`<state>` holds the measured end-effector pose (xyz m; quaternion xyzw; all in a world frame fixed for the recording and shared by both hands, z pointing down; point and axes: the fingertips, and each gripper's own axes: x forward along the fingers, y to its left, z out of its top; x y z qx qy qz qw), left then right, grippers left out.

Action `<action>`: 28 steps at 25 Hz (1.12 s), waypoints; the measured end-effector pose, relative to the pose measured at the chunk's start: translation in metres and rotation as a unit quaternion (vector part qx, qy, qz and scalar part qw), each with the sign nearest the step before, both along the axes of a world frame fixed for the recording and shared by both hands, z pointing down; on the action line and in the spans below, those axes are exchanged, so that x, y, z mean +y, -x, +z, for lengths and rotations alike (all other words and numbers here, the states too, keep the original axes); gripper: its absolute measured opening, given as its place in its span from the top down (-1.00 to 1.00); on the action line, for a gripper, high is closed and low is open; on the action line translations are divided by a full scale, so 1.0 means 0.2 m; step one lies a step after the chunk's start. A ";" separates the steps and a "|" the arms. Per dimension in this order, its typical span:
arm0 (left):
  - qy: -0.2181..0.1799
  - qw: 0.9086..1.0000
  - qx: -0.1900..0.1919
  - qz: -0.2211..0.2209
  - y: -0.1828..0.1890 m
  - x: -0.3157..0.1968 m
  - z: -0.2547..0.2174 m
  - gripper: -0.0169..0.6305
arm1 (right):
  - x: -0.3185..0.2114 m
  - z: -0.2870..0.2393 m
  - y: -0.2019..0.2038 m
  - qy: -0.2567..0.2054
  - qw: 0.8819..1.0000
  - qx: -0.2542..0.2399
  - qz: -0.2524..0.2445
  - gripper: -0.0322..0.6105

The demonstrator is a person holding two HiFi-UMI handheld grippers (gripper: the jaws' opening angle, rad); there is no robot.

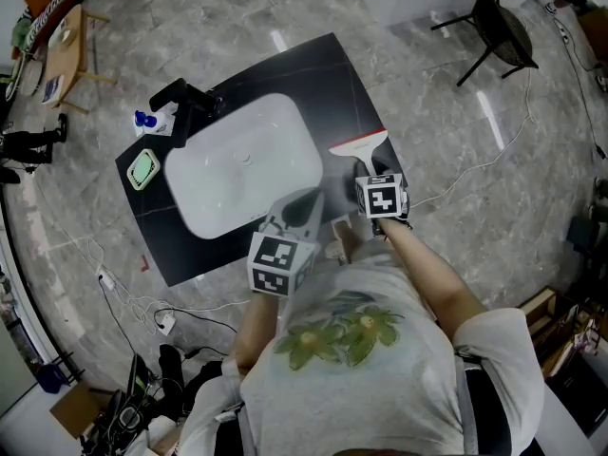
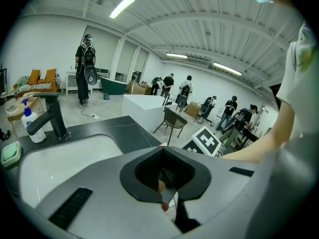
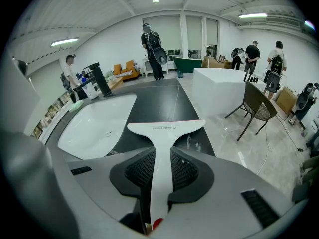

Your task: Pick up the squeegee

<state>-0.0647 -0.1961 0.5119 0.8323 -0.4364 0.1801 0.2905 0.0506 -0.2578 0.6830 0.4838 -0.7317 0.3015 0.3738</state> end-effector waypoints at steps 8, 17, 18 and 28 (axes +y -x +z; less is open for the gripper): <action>-0.016 1.000 0.004 0.004 -0.03 0.02 -0.07 0.92 | -0.01 -0.12 0.04 -0.025 0.999 -0.018 -0.012 0.59; -0.031 0.999 -0.005 -0.009 -0.02 0.06 -0.12 0.92 | 0.01 -0.25 0.08 -0.048 0.998 -0.040 -0.024 0.59; -0.033 0.999 -0.006 -0.010 -0.02 0.07 -0.12 0.92 | 0.02 -0.27 0.08 -0.051 0.998 -0.042 -0.023 0.59; -0.045 0.999 -0.016 -0.016 -0.06 0.16 -0.16 0.92 | 0.06 -0.40 0.09 -0.074 0.995 -0.068 -0.029 0.59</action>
